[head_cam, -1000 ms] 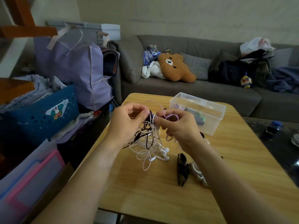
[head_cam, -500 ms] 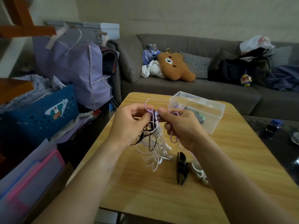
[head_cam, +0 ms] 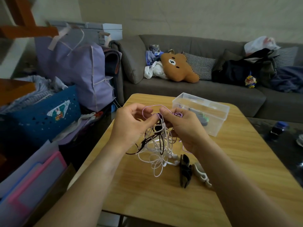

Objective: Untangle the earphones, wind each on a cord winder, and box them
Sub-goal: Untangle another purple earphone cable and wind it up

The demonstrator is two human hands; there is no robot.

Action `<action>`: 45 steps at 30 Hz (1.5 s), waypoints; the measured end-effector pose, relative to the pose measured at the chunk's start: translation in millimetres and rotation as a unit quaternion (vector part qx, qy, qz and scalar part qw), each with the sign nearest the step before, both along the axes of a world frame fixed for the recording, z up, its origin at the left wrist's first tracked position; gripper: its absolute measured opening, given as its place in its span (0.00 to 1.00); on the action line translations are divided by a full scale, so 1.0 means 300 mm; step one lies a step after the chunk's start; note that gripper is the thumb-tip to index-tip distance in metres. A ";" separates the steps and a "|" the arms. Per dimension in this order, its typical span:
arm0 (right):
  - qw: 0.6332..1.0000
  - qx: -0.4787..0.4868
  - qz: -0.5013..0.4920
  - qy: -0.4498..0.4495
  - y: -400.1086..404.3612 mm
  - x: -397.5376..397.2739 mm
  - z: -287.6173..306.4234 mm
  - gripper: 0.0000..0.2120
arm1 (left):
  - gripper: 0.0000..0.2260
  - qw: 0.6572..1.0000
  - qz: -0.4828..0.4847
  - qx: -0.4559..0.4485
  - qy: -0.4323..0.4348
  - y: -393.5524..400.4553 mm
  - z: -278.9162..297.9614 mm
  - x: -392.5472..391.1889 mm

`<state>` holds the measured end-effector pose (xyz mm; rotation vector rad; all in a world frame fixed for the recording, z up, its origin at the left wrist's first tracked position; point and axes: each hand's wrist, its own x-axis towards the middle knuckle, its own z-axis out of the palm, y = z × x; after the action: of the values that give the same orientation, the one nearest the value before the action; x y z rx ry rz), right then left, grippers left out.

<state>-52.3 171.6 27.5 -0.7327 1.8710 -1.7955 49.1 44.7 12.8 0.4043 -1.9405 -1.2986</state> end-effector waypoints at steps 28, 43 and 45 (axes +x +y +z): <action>0.923 0.222 0.025 0.313 0.020 -0.036 -0.012 0.10 | 0.04 0.956 -0.176 -0.096 -0.216 -0.090 0.032 0.063; 0.973 0.113 0.107 0.168 0.045 -0.037 0.020 0.05 | 0.14 0.992 0.033 0.054 -0.106 -0.097 0.024 0.020; 0.971 0.114 0.118 0.177 0.047 -0.039 0.022 0.05 | 0.12 0.988 -0.073 0.030 -0.132 -0.067 0.021 0.017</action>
<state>-63.9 185.7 34.1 -1.1914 2.0631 -1.3412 54.3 24.5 19.0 0.4931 -2.1887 -1.4623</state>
